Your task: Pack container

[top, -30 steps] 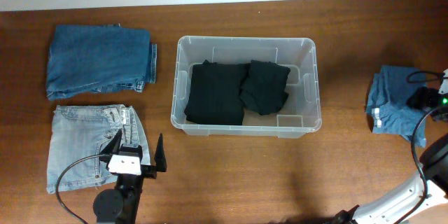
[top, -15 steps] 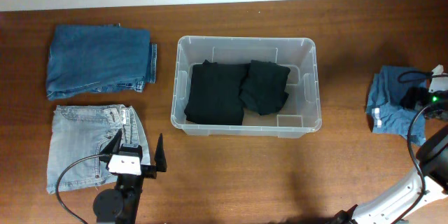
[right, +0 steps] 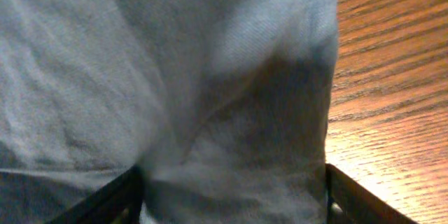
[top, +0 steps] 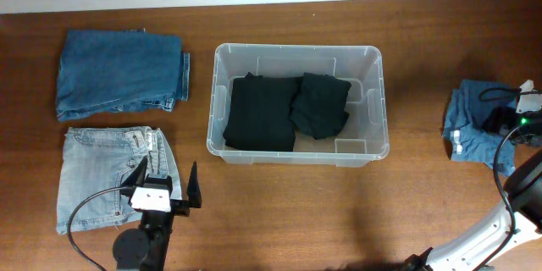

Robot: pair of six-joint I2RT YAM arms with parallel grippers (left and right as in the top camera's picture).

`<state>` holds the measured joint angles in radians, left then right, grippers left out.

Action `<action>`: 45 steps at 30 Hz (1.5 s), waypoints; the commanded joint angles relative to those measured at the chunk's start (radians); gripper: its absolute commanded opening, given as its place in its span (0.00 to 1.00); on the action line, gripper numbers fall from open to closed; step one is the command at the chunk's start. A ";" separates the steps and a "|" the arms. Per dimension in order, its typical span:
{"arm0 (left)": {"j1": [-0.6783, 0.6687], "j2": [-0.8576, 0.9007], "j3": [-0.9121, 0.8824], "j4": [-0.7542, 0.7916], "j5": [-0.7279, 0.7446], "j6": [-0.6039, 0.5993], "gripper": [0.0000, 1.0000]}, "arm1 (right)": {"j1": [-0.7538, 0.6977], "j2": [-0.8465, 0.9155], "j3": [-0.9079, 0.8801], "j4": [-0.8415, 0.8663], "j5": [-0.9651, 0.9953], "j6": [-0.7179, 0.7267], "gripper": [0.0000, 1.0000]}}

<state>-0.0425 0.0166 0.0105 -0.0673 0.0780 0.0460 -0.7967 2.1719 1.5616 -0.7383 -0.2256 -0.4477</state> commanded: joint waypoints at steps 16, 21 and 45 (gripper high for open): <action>0.006 -0.005 -0.001 -0.008 0.004 0.016 1.00 | 0.005 0.047 0.266 -0.238 -0.491 0.177 0.17; 0.006 -0.005 -0.001 -0.008 0.004 0.016 0.99 | 0.005 0.047 0.372 -0.351 -0.755 0.193 0.04; 0.006 -0.005 -0.001 -0.008 0.004 0.016 0.99 | 0.012 0.045 0.444 -0.434 -0.263 0.229 0.36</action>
<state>-0.0425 0.0166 0.0105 -0.0673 0.0780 0.0460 -0.7963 2.2154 1.9900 -1.1885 -0.5343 -0.2127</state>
